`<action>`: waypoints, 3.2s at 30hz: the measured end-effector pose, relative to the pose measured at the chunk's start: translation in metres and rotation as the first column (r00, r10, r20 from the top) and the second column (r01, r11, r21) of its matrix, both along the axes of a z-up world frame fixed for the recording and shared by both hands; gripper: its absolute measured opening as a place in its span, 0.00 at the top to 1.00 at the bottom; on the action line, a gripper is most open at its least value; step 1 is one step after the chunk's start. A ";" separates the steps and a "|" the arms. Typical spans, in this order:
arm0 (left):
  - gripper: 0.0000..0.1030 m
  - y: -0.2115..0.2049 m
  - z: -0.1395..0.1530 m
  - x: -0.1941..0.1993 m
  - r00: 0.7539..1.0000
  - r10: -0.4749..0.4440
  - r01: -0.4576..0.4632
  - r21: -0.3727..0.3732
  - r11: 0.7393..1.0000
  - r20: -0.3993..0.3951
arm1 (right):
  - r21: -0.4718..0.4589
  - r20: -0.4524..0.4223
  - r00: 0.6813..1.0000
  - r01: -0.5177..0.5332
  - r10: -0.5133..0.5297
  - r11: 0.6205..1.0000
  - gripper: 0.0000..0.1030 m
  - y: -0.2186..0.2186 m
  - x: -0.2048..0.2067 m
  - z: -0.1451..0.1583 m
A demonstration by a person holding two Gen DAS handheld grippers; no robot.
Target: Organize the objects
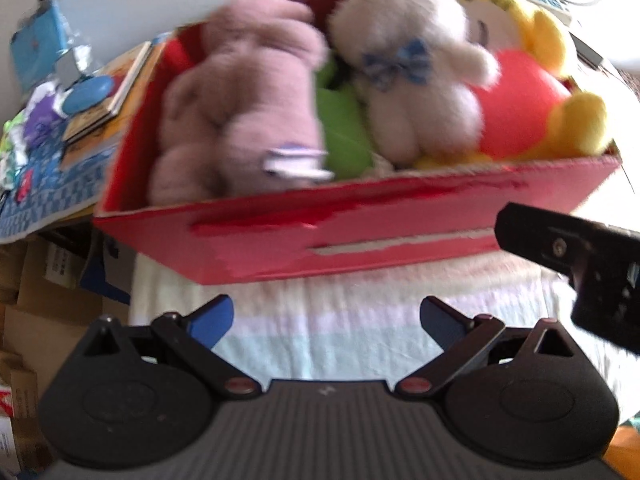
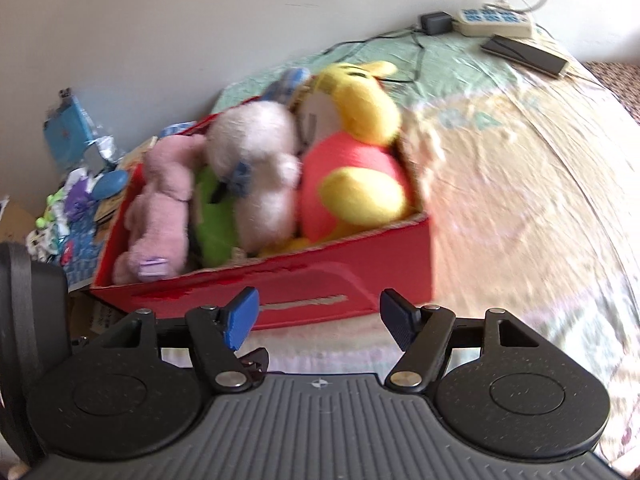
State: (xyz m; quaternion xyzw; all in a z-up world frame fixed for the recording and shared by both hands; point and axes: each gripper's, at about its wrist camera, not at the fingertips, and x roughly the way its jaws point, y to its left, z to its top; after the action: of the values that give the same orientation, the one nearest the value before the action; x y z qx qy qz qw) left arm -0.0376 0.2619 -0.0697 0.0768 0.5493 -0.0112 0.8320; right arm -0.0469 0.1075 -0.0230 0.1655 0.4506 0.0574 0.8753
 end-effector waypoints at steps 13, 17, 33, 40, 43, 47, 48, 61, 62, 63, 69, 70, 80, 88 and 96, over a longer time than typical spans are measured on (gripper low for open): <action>0.03 -0.099 0.003 -0.009 0.981 -0.196 0.196 -0.025 0.980 0.015 | -0.076 -0.007 0.983 0.183 -0.184 0.980 0.32 -0.087 -0.020 -0.007; 0.03 -0.137 0.008 -0.014 0.969 -0.245 0.246 -0.022 0.969 0.024 | -0.089 0.001 0.974 0.227 -0.228 0.970 0.32 -0.121 -0.030 -0.005; 0.03 -0.225 0.041 -0.015 0.952 -0.282 0.280 0.030 0.959 0.119 | -0.101 0.048 0.959 0.283 -0.279 0.954 0.31 -0.202 -0.040 0.005; 0.02 -0.226 0.058 -0.012 0.959 -0.229 0.221 0.064 0.973 0.169 | -0.091 0.078 0.969 0.240 -0.233 0.967 0.31 -0.205 -0.031 0.012; 0.02 -0.217 0.062 -0.009 0.965 -0.193 0.185 0.065 0.981 0.175 | -0.099 0.095 0.976 0.207 -0.198 0.973 0.30 -0.199 -0.026 0.017; 0.02 -0.199 0.069 -0.006 0.971 -0.149 0.138 0.069 0.988 0.187 | -0.102 0.102 0.982 0.170 -0.160 0.980 0.30 -0.186 -0.018 0.025; 0.02 -0.194 0.072 -0.005 0.971 -0.141 0.130 0.070 0.989 0.192 | -0.099 0.102 0.983 0.162 -0.152 0.982 0.30 -0.182 -0.016 0.028; 0.02 -0.108 0.106 0.016 0.969 -0.029 0.005 0.099 0.995 0.246 | -0.123 0.142 0.988 0.071 -0.053 0.990 0.27 -0.101 0.008 0.067; 0.02 -0.100 0.107 0.018 0.968 -0.020 -0.006 0.101 0.995 0.250 | -0.129 0.148 0.988 0.068 -0.048 0.989 0.26 -0.095 0.010 0.069; 0.02 -0.094 0.108 0.019 0.967 -0.012 -0.014 0.099 0.995 0.253 | -0.135 0.152 0.987 0.064 -0.043 0.989 0.25 -0.088 0.012 0.071; 0.02 -0.052 0.111 0.028 0.962 0.028 -0.052 0.081 0.995 0.272 | -0.151 0.156 0.987 0.048 -0.024 0.987 0.25 -0.053 0.024 0.072; 0.02 -0.046 0.109 0.029 0.962 0.031 -0.054 0.080 0.995 0.270 | -0.155 0.160 0.987 0.044 -0.019 0.987 0.25 -0.047 0.026 0.072; 0.02 0.010 0.107 0.043 0.967 0.055 -0.068 0.044 0.997 0.249 | -0.168 0.166 0.986 0.036 -0.008 0.985 0.22 0.004 0.040 0.076; 0.02 0.041 0.103 0.048 0.967 0.058 -0.062 0.011 0.998 0.248 | -0.174 0.151 0.988 0.040 -0.013 0.984 0.22 0.029 0.045 0.074; 0.02 0.055 0.099 0.052 0.968 0.054 -0.053 -0.009 0.999 0.244 | -0.195 0.150 0.989 0.035 -0.006 0.980 0.22 0.046 0.051 0.072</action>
State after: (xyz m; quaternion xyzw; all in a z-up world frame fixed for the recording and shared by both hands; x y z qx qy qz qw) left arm 0.0143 0.3171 0.0290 0.0615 0.4449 0.0201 0.8933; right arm 0.0046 0.1532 0.0493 0.0780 0.3860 0.0156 0.9191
